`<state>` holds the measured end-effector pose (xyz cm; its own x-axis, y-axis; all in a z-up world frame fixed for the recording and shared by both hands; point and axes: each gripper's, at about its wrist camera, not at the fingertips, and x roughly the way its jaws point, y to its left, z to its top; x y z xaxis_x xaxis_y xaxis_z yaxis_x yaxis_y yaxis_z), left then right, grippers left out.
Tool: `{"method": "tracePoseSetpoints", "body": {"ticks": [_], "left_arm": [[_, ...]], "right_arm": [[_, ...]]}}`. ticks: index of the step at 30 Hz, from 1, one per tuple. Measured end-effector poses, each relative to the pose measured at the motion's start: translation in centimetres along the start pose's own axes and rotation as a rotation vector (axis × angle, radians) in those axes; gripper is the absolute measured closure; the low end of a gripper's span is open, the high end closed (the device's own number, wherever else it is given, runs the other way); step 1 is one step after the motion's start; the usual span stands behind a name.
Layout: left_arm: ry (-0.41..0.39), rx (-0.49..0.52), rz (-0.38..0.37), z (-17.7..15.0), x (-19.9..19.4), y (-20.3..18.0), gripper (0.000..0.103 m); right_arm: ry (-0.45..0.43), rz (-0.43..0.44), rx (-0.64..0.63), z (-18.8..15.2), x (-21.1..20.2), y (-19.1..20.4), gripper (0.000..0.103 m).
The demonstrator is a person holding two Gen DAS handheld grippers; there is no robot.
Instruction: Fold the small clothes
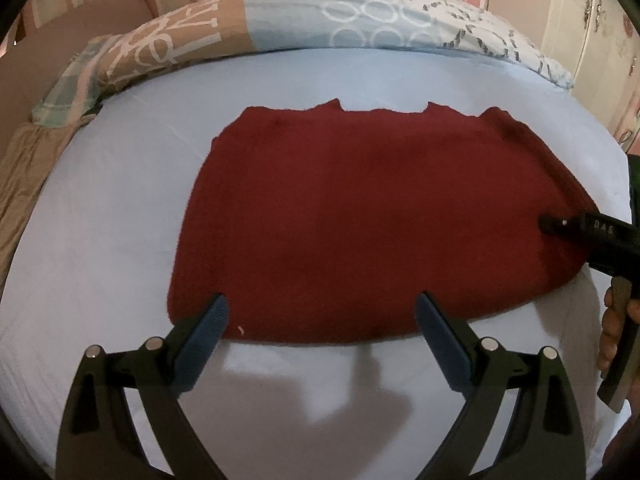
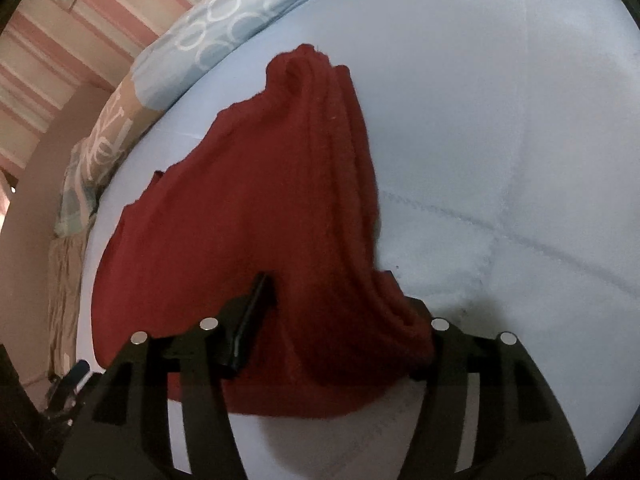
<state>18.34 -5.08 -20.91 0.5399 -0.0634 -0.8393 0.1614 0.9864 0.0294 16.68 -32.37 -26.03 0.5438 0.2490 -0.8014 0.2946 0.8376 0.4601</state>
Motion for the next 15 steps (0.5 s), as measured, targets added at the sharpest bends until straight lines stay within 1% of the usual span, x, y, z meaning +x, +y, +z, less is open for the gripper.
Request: {"method": "tracePoseSetpoints", "body": {"ticks": [2, 3, 4, 10, 14, 15], "left_arm": [[0.007, -0.004, 0.003, 0.1, 0.3, -0.1, 0.009], [0.014, -0.007, 0.008, 0.3, 0.6, -0.3, 0.009], [0.018, -0.011, 0.006, 0.4, 0.9, -0.3, 0.009], [0.018, -0.018, -0.015, 1.5, 2.4, -1.5, 0.009], [0.024, -0.026, -0.022, 2.2, 4.0, -2.4, 0.009], [0.029, -0.023, -0.013, 2.4, 4.7, -2.7, 0.009]], "right_arm": [[-0.016, -0.008, -0.023, 0.0, 0.0, 0.4, 0.056], [-0.023, -0.011, -0.040, 0.0, 0.0, 0.6, 0.063], [-0.031, -0.017, -0.057, -0.1, -0.1, 0.9, 0.066], [-0.094, -0.072, -0.170, -0.6, -0.9, 2.7, 0.073], [-0.121, -0.091, -0.220, -0.9, -1.5, 3.6, 0.074], [-0.126, -0.096, -0.229, -0.9, -1.5, 3.8, 0.074]]}}
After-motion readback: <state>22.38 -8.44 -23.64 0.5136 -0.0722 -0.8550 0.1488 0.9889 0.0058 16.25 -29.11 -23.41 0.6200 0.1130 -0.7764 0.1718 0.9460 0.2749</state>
